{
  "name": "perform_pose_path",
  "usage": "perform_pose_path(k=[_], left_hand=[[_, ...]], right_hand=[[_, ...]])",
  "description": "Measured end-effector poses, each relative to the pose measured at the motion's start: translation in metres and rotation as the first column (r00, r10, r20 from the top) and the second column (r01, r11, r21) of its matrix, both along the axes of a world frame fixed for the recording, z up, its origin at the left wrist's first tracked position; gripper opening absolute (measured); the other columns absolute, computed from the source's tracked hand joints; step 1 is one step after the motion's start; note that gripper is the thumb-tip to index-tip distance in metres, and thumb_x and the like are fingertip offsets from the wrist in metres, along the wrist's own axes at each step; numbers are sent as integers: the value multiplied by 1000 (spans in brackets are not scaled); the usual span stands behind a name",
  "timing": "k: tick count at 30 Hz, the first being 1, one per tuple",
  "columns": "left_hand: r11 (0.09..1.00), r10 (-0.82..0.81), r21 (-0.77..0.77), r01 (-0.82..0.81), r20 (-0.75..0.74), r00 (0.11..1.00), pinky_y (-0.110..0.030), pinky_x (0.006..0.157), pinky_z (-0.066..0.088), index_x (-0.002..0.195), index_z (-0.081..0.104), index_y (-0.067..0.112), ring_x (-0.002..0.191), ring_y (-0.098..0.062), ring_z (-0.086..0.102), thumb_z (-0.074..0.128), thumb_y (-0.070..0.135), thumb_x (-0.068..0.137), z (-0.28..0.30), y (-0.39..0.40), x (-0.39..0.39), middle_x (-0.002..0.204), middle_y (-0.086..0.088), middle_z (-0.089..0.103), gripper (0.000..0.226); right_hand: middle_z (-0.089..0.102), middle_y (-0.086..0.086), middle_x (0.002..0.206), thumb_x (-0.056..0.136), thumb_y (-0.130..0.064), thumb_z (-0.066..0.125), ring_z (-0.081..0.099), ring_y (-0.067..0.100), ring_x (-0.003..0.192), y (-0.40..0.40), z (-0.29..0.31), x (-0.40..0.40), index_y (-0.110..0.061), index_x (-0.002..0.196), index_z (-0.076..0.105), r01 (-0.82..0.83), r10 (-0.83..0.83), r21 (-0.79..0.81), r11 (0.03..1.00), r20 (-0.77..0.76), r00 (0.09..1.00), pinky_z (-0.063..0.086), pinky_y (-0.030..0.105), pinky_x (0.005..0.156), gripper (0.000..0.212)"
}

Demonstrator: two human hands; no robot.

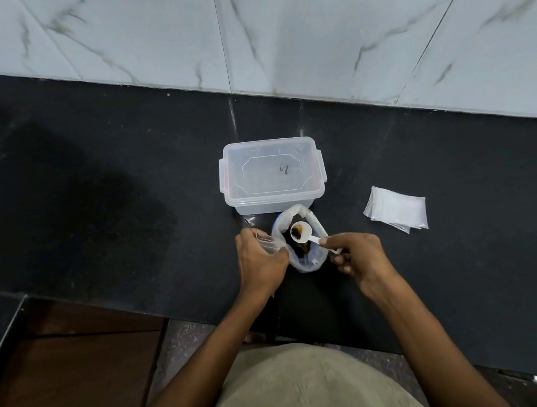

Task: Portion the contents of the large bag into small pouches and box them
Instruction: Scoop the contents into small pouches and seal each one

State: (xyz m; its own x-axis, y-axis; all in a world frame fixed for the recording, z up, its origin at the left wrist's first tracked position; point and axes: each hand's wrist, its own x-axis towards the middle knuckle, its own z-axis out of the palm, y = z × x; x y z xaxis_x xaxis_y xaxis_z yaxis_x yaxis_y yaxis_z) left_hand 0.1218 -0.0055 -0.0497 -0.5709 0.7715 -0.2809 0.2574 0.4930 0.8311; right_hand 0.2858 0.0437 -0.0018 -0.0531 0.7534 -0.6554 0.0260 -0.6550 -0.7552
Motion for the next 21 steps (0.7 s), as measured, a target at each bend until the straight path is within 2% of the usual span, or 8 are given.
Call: perform_pose_path(k=[2, 4, 6, 8, 11, 15, 18, 21], left_hand=[[994, 17, 105, -8, -92, 996, -30, 82, 48, 99, 48, 17, 94, -18, 56, 79, 15, 73, 4, -2, 0, 104, 3, 48, 40], [982, 11, 190, 18, -148, 989, -23, 75, 45, 98, 46, 20, 92, -16, 54, 80, 15, 73, 9, -2, -1, 100, 4, 49, 42], [966, -13, 252, 55, -163, 987, -20, 71, 44, 97, 45, 21, 89, -16, 54, 80, 16, 71, 13, -2, -1, 97, 3, 51, 44], [946, -34, 316, 78, -142, 989, -26, 71, 47, 96, 46, 21, 87, -18, 57, 82, 21, 68, 18, -1, -1, 94, 2, 55, 46], [908, -49, 408, 94, -120, 992, -24, 65, 44, 91, 47, 16, 74, -16, 55, 87, 17, 63, 24, 3, 2, 84, 1, 56, 49], [881, -44, 467, 72, -71, 996, -26, 60, 45, 90, 47, 14, 66, -14, 52, 86, 10, 68, 26, 6, 2, 78, -2, 56, 45], [874, -35, 484, 44, -28, 999, -38, 61, 51, 93, 48, 15, 71, -25, 57, 88, 15, 69, 26, 6, 2, 82, -5, 60, 47], [857, -55, 511, 60, -25, 998, -36, 59, 49, 93, 47, 13, 69, -27, 55, 87, 15, 70, 29, 6, 3, 80, -6, 58, 45]], right_hand=[[55, 3, 54, 80, 1, 74, 41, 9, 42, -4, 11, -2, 5, 80, 72, -32, 34, 68, 997, -17, 999, 27, 18, 36, 4], [59, 4, 53, 84, 2, 72, 42, 10, 41, -9, 23, -5, 2, 78, 73, -68, 73, 160, 985, -25, 997, 29, 19, 36, 6], [62, 7, 56, 86, 1, 73, 44, 12, 41, -15, 34, -9, -4, 75, 75, -104, 116, 284, 953, -24, 993, 32, 19, 37, 12], [66, 7, 59, 85, 0, 77, 51, 14, 44, -21, 41, -15, -7, 75, 76, -163, 170, 432, 887, 23, 985, 39, 20, 41, 12], [68, -1, 68, 78, 0, 81, 61, 13, 57, -28, 41, -23, -13, 76, 77, -320, 163, 658, 682, 289, 943, 47, 23, 56, 13], [58, -3, 76, 81, -5, 78, 52, 9, 61, -35, 32, -25, -8, 84, 77, -556, 25, 770, 313, 578, 816, 41, 21, 54, 5], [61, 2, 81, 84, -9, 77, 52, 12, 61, -40, 29, -24, -7, 91, 78, -626, -122, 761, 170, 647, 753, 45, 25, 50, 8], [62, 4, 80, 85, -9, 77, 53, 14, 60, -41, 26, -23, -7, 89, 78, -651, -188, 752, 106, 658, 729, 45, 28, 47, 6]])
